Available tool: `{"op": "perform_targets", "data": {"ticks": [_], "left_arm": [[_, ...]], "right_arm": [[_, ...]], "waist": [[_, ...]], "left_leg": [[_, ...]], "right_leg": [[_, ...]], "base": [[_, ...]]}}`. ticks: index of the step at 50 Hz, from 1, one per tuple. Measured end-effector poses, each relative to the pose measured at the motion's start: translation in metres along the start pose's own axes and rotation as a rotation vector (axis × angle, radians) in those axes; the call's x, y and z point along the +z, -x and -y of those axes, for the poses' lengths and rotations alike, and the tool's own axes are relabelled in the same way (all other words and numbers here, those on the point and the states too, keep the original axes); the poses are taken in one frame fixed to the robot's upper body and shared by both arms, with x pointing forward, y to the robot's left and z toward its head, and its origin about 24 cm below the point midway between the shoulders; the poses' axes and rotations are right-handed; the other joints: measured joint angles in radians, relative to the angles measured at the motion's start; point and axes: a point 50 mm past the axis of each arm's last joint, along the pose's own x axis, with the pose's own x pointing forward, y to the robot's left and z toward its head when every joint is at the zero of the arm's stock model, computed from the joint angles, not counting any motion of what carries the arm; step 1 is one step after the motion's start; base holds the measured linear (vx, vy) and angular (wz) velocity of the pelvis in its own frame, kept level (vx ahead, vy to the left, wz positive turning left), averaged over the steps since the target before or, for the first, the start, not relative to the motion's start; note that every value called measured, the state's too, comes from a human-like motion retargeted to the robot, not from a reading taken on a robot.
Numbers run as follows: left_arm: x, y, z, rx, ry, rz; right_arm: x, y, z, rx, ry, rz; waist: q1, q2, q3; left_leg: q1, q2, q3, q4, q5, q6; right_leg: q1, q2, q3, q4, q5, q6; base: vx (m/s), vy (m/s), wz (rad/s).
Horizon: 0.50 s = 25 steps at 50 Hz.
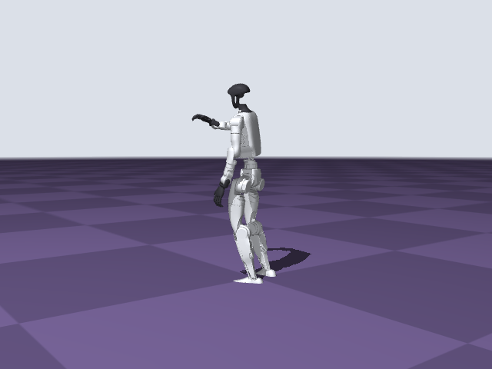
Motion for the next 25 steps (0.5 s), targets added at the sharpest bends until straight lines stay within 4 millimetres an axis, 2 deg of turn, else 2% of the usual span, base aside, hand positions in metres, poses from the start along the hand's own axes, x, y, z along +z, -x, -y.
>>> {"op": "perform_targets", "data": {"ticks": [5, 12, 17, 25], "left_arm": [[-0.008, 0.001, 0.003, -0.025, 0.008, -0.036], [-0.012, 0.002, 0.006, -0.051, 0.024, -0.055], [-0.012, 0.003, 0.008, -0.064, 0.035, -0.049], [-0.010, 0.004, 0.018, -0.088, 0.071, -0.031]], "right_arm": [[-0.014, -0.003, -0.026, 0.126, -0.031, -0.073], [-0.020, 0.010, -0.064, 0.277, -0.134, -0.144], [-0.017, 0.019, -0.077, 0.291, -0.210, -0.158], [-0.005, 0.035, -0.091, 0.216, -0.359, -0.163]], "waist": [[0.028, -0.014, -0.003], [0.048, -0.016, 0.002], [0.049, -0.005, 0.006], [0.032, 0.028, 0.003]], "left_leg": [[0.013, 0.015, 0.001, 0.006, -0.017, -0.004], [0.027, 0.021, -0.005, 0.009, -0.022, -0.007], [0.033, 0.020, -0.008, 0.012, -0.021, -0.008], [0.032, 0.016, -0.009, 0.013, -0.016, -0.006]], "right_leg": [[0.047, 0.021, -0.013, -0.069, 0.011, 0.003], [0.089, 0.032, -0.028, -0.120, 0.019, 0.005], [0.103, 0.033, -0.034, -0.134, 0.021, 0.007], [0.109, 0.031, -0.033, -0.148, 0.023, 0.008]], "base": [[0.06, -0.02, -0.04], [0.01, 0.00, 0.00], [0.00, 0.00, 0.00], [0.00, 0.00, 0.00]]}}
